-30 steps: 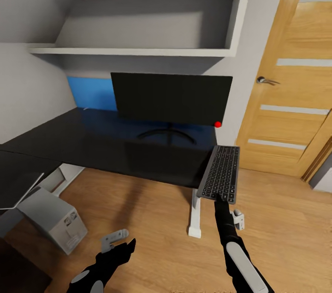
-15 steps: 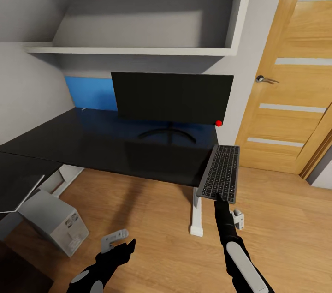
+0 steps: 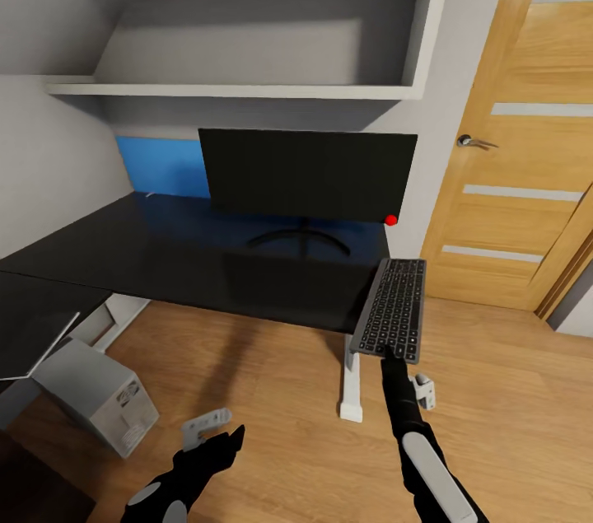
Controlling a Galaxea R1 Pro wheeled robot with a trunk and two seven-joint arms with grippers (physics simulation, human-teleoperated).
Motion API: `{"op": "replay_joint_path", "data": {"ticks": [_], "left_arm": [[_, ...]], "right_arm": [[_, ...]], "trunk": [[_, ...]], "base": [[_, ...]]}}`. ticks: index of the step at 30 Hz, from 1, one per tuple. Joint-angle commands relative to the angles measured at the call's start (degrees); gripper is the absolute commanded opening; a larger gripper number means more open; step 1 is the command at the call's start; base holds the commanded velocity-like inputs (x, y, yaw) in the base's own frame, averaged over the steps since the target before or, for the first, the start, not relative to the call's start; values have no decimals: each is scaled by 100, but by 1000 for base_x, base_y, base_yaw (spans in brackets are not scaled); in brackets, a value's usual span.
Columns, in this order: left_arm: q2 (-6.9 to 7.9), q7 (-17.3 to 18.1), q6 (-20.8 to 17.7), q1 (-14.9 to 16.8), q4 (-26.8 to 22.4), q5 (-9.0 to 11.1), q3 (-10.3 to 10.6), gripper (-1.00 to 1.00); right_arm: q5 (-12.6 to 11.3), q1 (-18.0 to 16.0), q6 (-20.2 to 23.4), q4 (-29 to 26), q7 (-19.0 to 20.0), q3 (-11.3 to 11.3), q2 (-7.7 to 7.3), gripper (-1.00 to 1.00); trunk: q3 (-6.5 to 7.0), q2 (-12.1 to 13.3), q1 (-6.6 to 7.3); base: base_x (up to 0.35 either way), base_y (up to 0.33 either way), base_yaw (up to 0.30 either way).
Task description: In the bedroom, organize the workspace by keeping the computer under the desk, ensuring the monitor is on the desk, placing the keyboard on the desk next to the monitor, placing the mouse on the desk next to the keyboard, moving the folder from the swivel chair onto the desk next to the mouse, stacking the notebook on top of the folder with the pen on top of the notebook, and positioning the swivel chair next to the desk.
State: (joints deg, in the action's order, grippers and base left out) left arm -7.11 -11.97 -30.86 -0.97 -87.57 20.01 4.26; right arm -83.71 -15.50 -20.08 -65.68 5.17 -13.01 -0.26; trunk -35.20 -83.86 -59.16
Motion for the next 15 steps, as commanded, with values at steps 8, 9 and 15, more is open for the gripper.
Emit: {"op": "replay_joint_path", "data": {"ticks": [8,9,15], "left_arm": [[6,-69,1,-24,-40,55,13,100],[7,-69,1,-25,-40,55,13,100],[8,-69,-3,-26,-41,56,14,100]], "right_arm": [[-99,-6,-69,62,112,5,48,-100],[-102,-6,-70,62,113,7,50,-100],[-122,-6,-94,64,119,9,59,-100]], "trunk": [[-5,-2,0],[-5,-2,0],[-5,-2,0]], "base": [[0,0,0],[0,0,0],[33,129,0]]}}
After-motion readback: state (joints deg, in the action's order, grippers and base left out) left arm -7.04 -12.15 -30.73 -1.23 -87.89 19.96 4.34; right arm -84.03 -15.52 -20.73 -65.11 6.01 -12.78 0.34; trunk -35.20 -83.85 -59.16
